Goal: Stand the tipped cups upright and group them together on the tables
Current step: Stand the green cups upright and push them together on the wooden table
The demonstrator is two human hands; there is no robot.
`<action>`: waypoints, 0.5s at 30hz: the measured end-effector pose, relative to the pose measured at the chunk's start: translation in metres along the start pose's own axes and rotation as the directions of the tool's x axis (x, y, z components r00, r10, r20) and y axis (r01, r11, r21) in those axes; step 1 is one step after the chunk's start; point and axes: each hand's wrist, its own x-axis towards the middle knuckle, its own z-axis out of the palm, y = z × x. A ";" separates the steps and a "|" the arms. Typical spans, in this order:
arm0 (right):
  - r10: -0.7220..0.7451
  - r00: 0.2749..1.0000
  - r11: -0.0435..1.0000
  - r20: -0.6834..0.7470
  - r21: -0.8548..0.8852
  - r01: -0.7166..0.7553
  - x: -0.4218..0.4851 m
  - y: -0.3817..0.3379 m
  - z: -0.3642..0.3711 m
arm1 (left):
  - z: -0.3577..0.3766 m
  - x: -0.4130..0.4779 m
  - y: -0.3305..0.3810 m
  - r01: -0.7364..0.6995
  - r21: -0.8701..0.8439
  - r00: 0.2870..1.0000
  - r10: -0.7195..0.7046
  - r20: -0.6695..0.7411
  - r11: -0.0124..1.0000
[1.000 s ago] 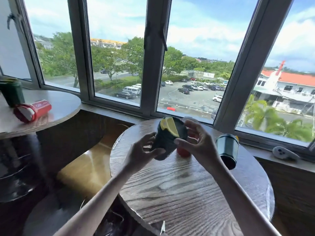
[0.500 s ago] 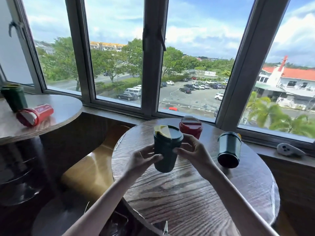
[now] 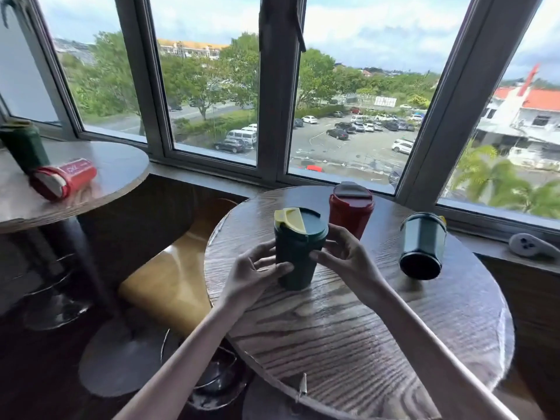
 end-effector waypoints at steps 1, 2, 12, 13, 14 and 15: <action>0.014 1.000 1.000 0.006 -0.026 -0.014 -0.002 -0.001 -0.001 | -0.001 -0.003 0.001 -0.012 0.022 1.000 0.013 -0.025 1.000; 0.014 1.000 0.996 0.014 -0.088 -0.013 -0.003 0.002 -0.003 | -0.002 -0.007 -0.001 -0.015 0.048 0.998 0.018 -0.059 0.999; 0.035 0.983 0.924 -0.183 -0.369 -0.101 -0.079 -0.009 -0.058 | 0.034 -0.062 0.013 -0.206 0.350 0.973 0.151 0.177 0.914; 0.037 0.975 0.915 -0.217 -0.386 -0.121 -0.086 -0.013 -0.069 | 0.046 -0.059 0.015 -0.228 0.339 0.959 0.149 0.242 0.913; 0.039 0.967 0.903 -0.250 -0.406 -0.142 -0.092 -0.013 -0.082 | 0.059 -0.054 0.018 -0.235 0.326 0.946 0.139 0.292 0.916; 0.045 0.957 0.895 -0.287 -0.414 -0.167 -0.096 -0.016 -0.096 | 0.073 -0.047 0.022 -0.231 0.320 0.936 0.120 0.330 0.919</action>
